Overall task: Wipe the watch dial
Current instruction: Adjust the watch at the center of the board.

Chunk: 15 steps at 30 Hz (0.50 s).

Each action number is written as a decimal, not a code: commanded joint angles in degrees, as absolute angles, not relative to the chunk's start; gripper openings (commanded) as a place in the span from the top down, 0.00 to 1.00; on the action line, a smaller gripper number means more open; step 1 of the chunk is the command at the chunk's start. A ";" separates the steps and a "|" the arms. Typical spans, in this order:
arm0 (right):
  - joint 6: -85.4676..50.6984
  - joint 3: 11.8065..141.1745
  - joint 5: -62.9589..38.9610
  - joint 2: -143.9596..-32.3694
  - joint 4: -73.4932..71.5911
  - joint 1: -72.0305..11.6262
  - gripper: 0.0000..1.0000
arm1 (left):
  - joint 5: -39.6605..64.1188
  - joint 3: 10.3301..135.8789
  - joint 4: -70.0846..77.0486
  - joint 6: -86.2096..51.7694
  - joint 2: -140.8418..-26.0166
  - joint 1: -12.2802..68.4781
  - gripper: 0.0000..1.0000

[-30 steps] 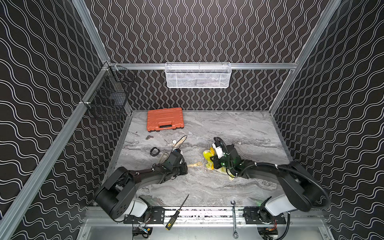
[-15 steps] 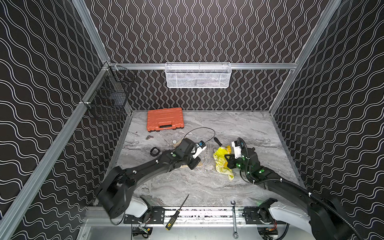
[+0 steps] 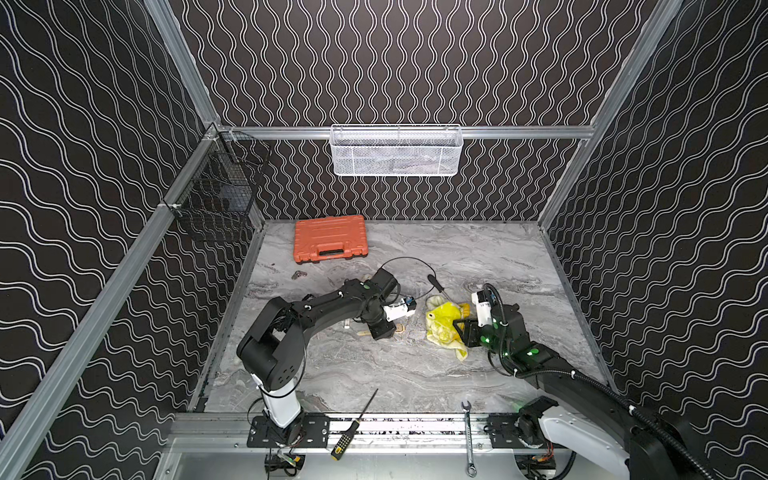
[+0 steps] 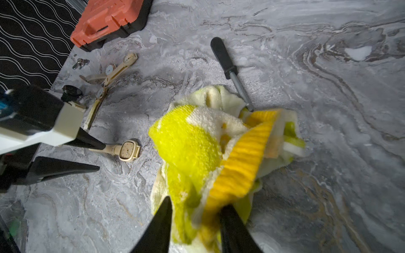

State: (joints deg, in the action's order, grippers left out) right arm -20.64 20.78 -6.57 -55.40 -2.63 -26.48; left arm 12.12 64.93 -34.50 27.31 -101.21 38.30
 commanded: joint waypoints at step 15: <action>-26.81 15.87 3.75 -47.77 2.10 -25.39 0.14 | 2.55 66.73 -35.43 28.94 -108.24 38.01 0.62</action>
State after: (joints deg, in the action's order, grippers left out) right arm -25.76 16.29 3.75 -47.05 3.25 -25.39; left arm 7.11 66.78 -33.61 30.20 -106.85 38.09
